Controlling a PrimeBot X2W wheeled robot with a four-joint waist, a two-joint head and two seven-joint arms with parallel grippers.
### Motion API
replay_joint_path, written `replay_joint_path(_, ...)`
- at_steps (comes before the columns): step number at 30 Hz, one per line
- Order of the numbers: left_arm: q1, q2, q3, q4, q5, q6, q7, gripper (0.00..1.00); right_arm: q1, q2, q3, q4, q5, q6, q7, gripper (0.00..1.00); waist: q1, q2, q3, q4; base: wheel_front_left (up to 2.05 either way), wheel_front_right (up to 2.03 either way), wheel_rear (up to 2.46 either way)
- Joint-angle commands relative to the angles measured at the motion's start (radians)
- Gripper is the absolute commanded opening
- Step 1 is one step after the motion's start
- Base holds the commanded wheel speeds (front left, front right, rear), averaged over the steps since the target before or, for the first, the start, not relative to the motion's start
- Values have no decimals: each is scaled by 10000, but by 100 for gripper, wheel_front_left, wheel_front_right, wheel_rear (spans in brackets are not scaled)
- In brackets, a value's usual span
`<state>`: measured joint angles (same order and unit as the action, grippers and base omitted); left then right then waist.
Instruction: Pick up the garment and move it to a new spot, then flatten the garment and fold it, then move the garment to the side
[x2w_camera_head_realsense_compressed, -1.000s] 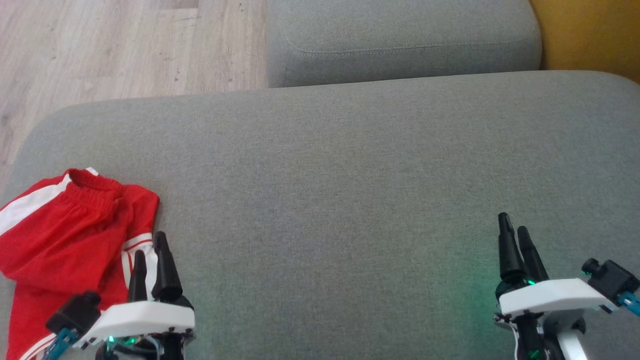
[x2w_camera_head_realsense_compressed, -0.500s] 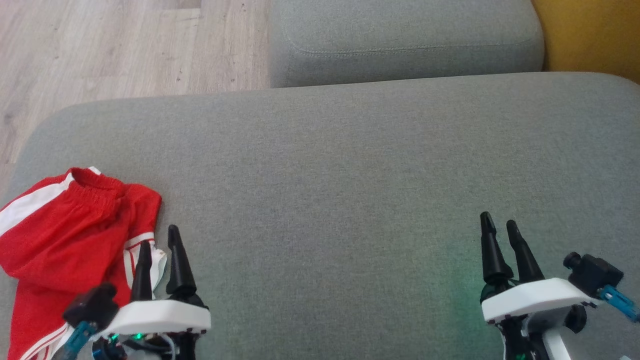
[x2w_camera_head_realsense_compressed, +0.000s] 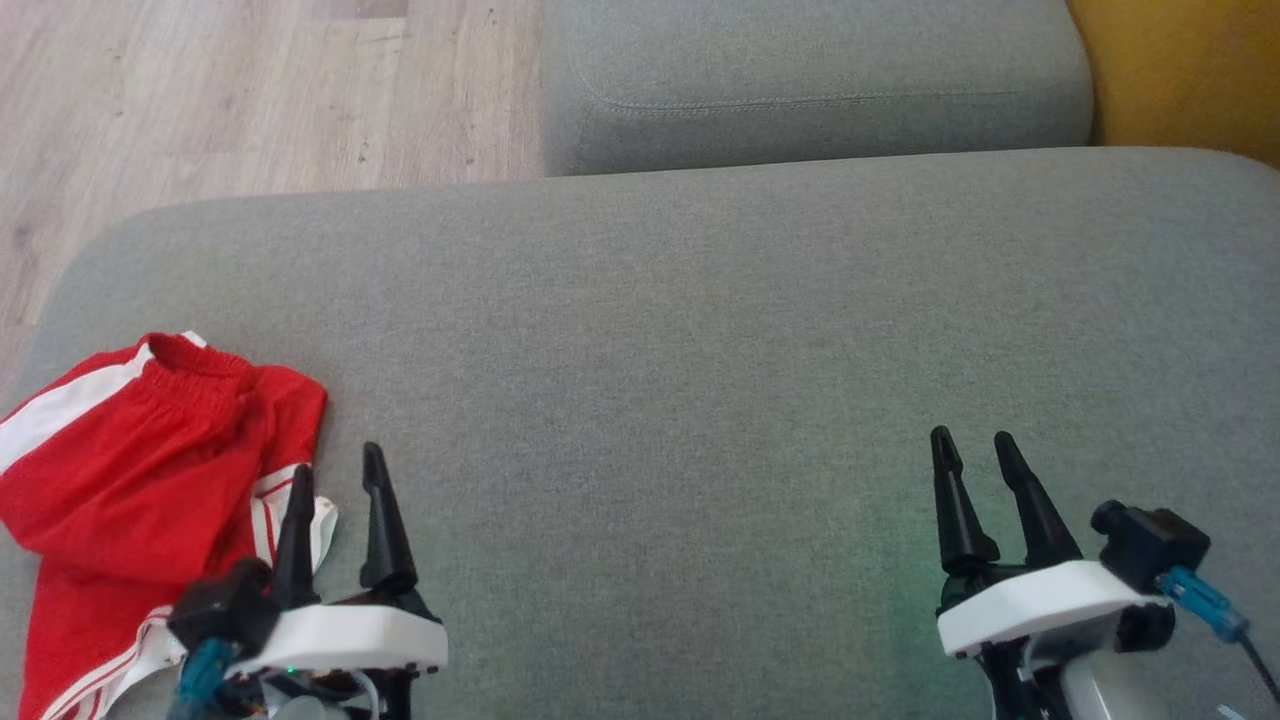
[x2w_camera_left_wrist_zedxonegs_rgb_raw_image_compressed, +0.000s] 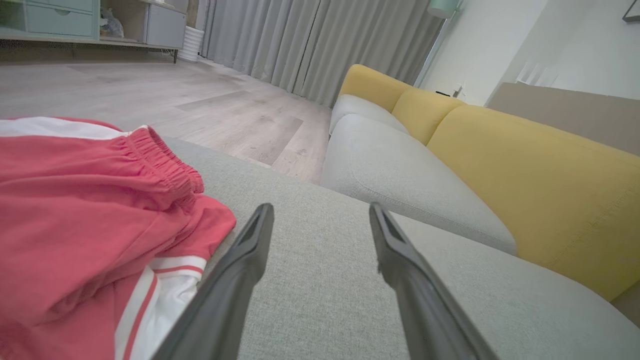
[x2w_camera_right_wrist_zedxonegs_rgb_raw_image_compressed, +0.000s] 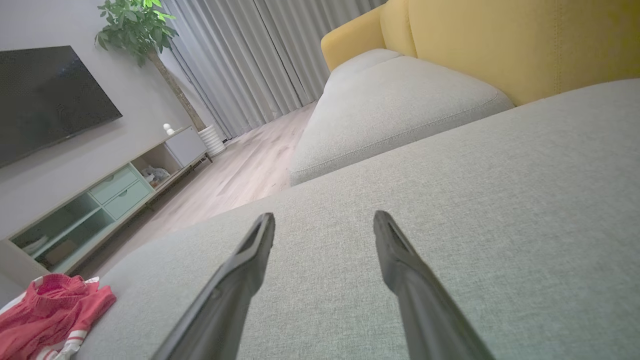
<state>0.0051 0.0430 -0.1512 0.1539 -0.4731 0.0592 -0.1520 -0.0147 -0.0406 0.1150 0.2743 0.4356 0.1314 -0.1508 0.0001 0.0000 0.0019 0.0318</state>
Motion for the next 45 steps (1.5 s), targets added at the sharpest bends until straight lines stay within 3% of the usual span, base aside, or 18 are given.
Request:
replay_joint_path(1, -492, 57, 136, -429, 341, 85, -156, 100, -600, -76, 204, -296, -354, -6, -174, 100, -1, 0, 1, 8, 0, 0, 0)
replay_joint_path(34, -546, 72, -495, -127, 4277, 529, -1098, 100, -756, -97, -181, 285, -4396, -7, -1110, 100, -1, 0, -37, 2, 0, 0, 0)
replay_joint_path(45, -537, 72, -396, -34, 4339, 543, -1098, 100, -760, -97, -233, 325, -4347, -7, -1110, 100, -1, 0, -67, -7, 0, 0, 0)
